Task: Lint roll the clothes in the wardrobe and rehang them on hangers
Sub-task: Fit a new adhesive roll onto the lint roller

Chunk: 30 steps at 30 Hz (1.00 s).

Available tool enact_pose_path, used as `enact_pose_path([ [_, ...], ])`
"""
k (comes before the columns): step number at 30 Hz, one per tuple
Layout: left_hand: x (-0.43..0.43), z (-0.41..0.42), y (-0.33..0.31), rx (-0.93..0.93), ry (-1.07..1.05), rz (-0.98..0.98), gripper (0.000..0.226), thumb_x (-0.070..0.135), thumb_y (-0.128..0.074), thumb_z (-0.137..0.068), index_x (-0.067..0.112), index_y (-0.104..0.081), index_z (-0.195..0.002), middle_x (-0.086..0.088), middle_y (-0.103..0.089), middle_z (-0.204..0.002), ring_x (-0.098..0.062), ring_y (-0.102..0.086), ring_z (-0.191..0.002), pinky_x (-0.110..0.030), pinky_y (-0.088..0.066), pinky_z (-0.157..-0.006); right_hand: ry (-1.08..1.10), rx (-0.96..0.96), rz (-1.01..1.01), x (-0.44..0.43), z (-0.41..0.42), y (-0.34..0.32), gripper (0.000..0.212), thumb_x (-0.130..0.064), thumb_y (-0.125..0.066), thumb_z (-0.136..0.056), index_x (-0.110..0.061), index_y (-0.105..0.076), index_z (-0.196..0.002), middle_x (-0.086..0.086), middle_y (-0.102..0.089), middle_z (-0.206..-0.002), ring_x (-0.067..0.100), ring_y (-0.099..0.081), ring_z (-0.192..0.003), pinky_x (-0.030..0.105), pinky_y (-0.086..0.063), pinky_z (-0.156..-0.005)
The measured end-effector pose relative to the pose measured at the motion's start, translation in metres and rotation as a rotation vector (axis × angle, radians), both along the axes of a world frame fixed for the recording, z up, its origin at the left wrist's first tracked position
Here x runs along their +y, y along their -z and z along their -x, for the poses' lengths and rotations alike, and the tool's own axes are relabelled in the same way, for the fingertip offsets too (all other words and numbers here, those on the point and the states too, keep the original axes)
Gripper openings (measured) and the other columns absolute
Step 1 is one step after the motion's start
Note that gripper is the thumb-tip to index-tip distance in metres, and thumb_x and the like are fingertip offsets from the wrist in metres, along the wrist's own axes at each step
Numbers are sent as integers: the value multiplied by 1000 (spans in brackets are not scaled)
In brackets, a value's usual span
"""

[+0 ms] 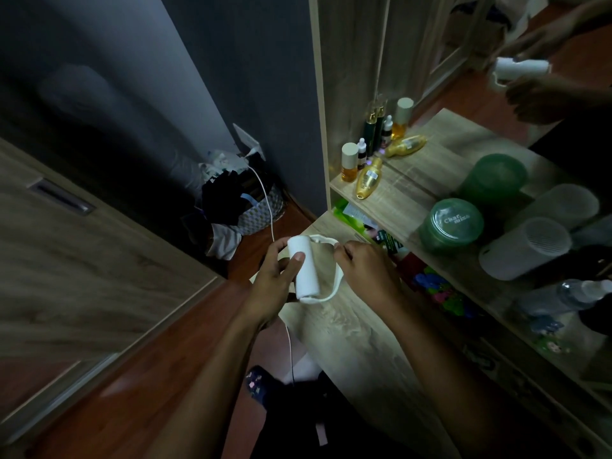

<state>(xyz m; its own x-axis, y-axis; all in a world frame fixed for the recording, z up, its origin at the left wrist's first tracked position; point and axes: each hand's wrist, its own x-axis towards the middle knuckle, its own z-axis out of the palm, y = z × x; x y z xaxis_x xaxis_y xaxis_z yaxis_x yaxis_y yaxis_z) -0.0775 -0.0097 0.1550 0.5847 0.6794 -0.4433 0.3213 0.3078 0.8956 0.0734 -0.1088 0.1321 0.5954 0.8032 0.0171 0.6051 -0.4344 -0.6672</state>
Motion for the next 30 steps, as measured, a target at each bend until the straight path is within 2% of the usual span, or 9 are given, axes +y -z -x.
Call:
enact_pose_path([
  [3, -2, -4, -5, -14, 19, 25, 32, 29, -55, -99, 30, -46, -129, 3, -66, -102, -19, -66, -95, -37, -56, -63, 5, -15, 5, 2, -2, -5, 40, -30, -50, -98, -9, -59, -66, 5, -55, -58, 20, -52, -52, 27, -35, -50],
  [6, 0, -6, -10, -17, 47, 16, 31, 28, -55, -99, 31, -47, -129, 6, -67, -100, -19, -67, -97, -44, -57, -68, 21, -22, 1, 4, -5, -9, 41, -31, -50, -98, -7, -60, -67, 10, -60, -62, 21, -53, -56, 29, -38, -52],
  [11, 0, -4, -14, -4, 76, 8, 34, 28, -53, -100, 28, -45, -133, 3, -66, -101, -17, -65, -96, -40, -58, -67, 18, -35, 4, 7, -5, -12, 39, -32, -51, -97, -16, -52, -62, 0, -48, -58, 19, -51, -56, 31, -42, -53],
  [16, -2, 0, -13, 8, 107, -8, 35, 27, -52, -100, 23, -43, -134, -5, -64, -105, -8, -66, -82, -38, -59, -64, 20, -68, 16, 4, -3, -10, 40, -31, -51, -98, -7, -63, -69, 8, -64, -64, 18, -54, -57, 25, -37, -53],
  [19, 0, 0, -14, 11, 137, -27, 33, 26, -52, -100, 22, -43, -132, -1, -64, -100, -1, -66, -76, -36, -58, -61, 25, -79, 3, 5, -2, -10, 40, -30, -52, -98, -6, -64, -69, 9, -64, -63, 18, -54, -56, 25, -36, -52],
  [22, 4, 0, -17, 9, 166, -31, 33, 28, -52, -100, 23, -43, -132, -2, -62, -105, -8, -66, -85, -34, -57, -62, 19, -51, -23, 7, -3, -11, 40, -30, -53, -97, -9, -59, -64, 10, -62, -62, 20, -53, -55, 29, -39, -51],
  [25, 6, 0, -18, 7, 173, -32, 34, 29, -53, -100, 25, -43, -132, -1, -62, -108, -18, -64, -96, -40, -58, -67, 19, -37, -31, 7, -4, -14, 38, -29, -53, -97, -16, -49, -61, 3, -53, -57, 20, -51, -54, 30, -39, -51],
  [28, 7, -2, -17, 14, 172, -27, 33, 29, -54, -99, 25, -44, -130, -4, -64, -109, -17, -64, -95, -43, -59, -71, 32, -59, -10, 4, -2, -11, 38, -28, -53, -97, -13, -55, -62, 2, -53, -57, 17, -48, -53, 25, -32, -52],
  [30, 8, -3, -16, 23, 175, -20, 32, 29, -56, -98, 25, -45, -128, -9, -64, -111, -16, -66, -91, -42, -59, -71, 44, -41, 14, 1, 0, -7, 39, -29, -51, -99, -10, -60, -66, 6, -60, -61, 17, -52, -54, 24, -34, -53],
])
